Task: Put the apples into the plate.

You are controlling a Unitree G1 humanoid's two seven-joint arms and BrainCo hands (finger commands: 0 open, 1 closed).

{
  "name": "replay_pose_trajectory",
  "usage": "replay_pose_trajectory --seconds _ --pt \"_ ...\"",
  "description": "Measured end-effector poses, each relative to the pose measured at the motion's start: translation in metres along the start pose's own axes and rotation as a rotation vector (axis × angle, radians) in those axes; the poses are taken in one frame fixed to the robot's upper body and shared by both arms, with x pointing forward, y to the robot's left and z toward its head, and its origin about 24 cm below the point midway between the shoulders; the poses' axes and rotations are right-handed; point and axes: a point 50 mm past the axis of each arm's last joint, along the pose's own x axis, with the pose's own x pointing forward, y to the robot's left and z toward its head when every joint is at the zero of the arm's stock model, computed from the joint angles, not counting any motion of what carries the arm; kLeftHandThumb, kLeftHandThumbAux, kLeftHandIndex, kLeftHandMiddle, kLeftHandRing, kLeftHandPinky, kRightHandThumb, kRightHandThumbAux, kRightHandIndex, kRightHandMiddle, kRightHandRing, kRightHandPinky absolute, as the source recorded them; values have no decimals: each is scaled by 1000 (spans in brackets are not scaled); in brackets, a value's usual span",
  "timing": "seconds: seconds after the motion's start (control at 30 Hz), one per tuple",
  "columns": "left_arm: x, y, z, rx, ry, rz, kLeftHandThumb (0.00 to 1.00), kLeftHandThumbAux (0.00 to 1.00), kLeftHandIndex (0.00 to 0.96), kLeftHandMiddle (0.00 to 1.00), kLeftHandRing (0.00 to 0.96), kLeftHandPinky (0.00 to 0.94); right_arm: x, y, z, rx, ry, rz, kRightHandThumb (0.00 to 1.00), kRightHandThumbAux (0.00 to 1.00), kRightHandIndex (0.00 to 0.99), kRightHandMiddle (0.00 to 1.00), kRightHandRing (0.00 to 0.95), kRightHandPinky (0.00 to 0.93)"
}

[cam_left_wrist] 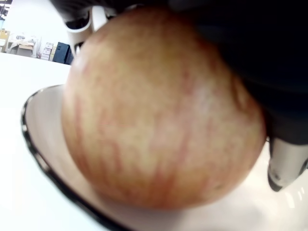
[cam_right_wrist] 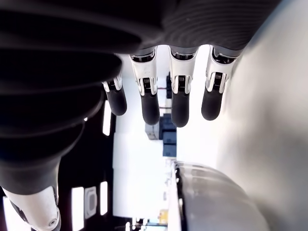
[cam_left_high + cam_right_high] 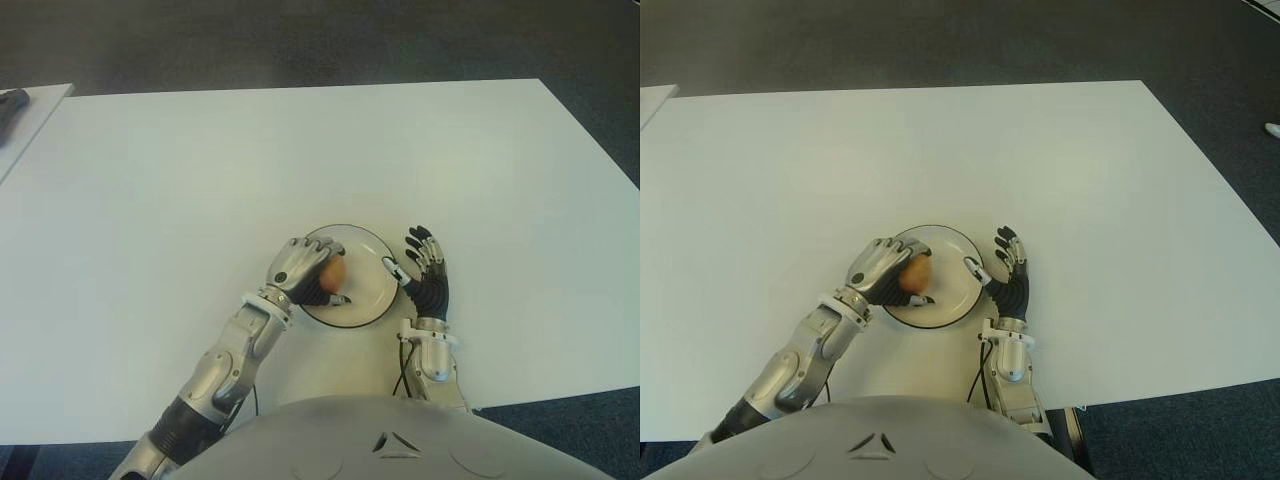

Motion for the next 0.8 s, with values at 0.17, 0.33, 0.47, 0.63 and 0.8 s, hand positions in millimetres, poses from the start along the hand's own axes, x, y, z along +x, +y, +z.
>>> replay_pose_trajectory --seconds 0.17,0.33,0.47,0.63,0.8 --pt "2 -2 0 -11 -4 28 857 663 408 528 811 774 0 0 0 3 -9 1 405 675 133 196 181 207" --pt "3 -3 0 -32 3 45 618 552 302 329 384 375 0 0 0 3 -11 0 411 674 138 204 192 224" --pt "4 -4 0 -39 10 58 364 443 143 116 114 119 1 0 0 5 -16 0 421 664 141 203 201 248" --pt "7 -5 0 -41 11 65 246 398 51 18 15 19 5 1 0 5 -24 10 442 640 141 197 204 257" --pt "11 -4 1 -43 7 72 208 373 11 2 2 3 10 4 1 19 -34 22 461 624 140 186 196 247"
